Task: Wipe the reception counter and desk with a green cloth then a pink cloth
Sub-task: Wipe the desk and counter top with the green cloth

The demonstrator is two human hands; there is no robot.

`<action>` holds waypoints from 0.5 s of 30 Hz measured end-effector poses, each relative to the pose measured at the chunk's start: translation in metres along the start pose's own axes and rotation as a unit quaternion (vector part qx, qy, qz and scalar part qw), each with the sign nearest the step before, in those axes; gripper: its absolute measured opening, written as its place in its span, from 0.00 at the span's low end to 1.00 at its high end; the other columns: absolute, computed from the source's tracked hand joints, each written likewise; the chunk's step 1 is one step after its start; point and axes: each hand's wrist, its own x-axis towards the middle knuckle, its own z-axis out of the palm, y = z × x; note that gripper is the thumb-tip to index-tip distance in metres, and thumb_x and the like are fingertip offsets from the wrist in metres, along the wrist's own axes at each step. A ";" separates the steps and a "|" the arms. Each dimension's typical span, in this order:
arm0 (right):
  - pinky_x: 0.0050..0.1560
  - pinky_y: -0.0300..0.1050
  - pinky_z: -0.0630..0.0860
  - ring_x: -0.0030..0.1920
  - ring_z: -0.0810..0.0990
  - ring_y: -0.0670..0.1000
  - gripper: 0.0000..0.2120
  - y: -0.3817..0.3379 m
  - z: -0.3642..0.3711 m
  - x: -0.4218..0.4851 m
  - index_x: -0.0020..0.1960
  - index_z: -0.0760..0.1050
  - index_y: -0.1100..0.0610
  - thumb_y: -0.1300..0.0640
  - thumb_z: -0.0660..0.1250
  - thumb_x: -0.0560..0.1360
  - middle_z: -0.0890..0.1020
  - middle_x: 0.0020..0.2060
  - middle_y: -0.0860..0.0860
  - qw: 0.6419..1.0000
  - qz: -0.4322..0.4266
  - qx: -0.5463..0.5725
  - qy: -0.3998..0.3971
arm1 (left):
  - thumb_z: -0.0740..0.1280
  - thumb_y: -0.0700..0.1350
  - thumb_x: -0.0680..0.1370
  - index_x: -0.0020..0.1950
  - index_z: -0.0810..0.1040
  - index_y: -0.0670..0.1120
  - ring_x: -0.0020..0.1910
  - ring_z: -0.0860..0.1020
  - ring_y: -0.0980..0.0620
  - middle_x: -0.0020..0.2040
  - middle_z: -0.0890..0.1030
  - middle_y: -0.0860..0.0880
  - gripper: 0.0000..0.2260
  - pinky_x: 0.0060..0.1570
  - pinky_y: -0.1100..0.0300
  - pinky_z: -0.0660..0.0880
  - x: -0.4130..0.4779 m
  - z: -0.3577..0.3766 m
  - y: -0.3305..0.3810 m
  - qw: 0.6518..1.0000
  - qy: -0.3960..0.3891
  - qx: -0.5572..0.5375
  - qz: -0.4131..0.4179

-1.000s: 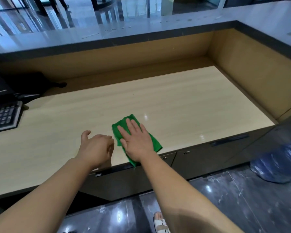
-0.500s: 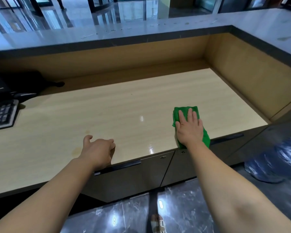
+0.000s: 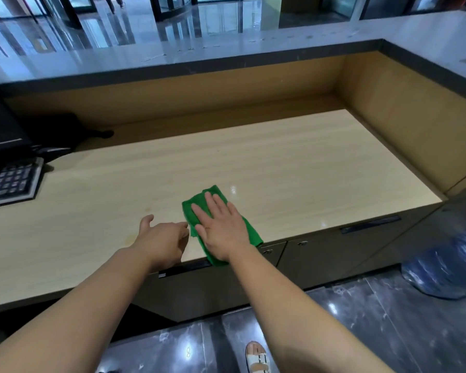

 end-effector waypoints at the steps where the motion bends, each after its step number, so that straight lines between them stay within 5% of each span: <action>1: 0.77 0.53 0.41 0.78 0.38 0.52 0.26 0.012 -0.002 -0.001 0.79 0.41 0.45 0.44 0.42 0.84 0.38 0.78 0.53 1.000 -0.001 -0.003 0.000 | 0.56 0.43 0.75 0.45 0.75 0.51 0.59 0.77 0.54 0.56 0.81 0.55 0.09 0.64 0.48 0.42 0.001 -0.001 0.000 1.000 -0.005 -0.006 -0.001; 6: 0.77 0.53 0.44 0.79 0.40 0.54 0.26 0.081 -0.017 -0.012 0.79 0.41 0.46 0.43 0.42 0.83 0.39 0.78 0.54 0.993 0.114 -0.002 0.025 | 0.56 0.39 0.72 0.47 0.76 0.52 0.58 0.76 0.54 0.58 0.80 0.54 0.12 0.70 0.46 0.43 0.004 -0.013 0.002 0.999 -0.042 -0.019 -0.007; 11: 0.77 0.53 0.44 0.79 0.40 0.53 0.26 0.120 -0.024 -0.014 0.80 0.41 0.47 0.45 0.43 0.84 0.41 0.79 0.54 0.974 0.223 0.017 0.034 | 0.53 0.43 0.79 0.48 0.74 0.49 0.48 0.75 0.51 0.46 0.80 0.52 0.10 0.70 0.53 0.52 -0.006 -0.019 -0.007 0.993 0.075 -0.092 -0.015; 15: 0.77 0.54 0.42 0.78 0.39 0.55 0.27 0.095 -0.022 -0.005 0.80 0.41 0.49 0.47 0.43 0.84 0.38 0.78 0.56 0.955 0.290 0.055 0.036 | 0.57 0.46 0.82 0.68 0.73 0.53 0.67 0.71 0.51 0.64 0.78 0.53 0.16 0.67 0.62 0.56 -0.024 -0.026 -0.047 0.971 0.117 -0.180 -0.105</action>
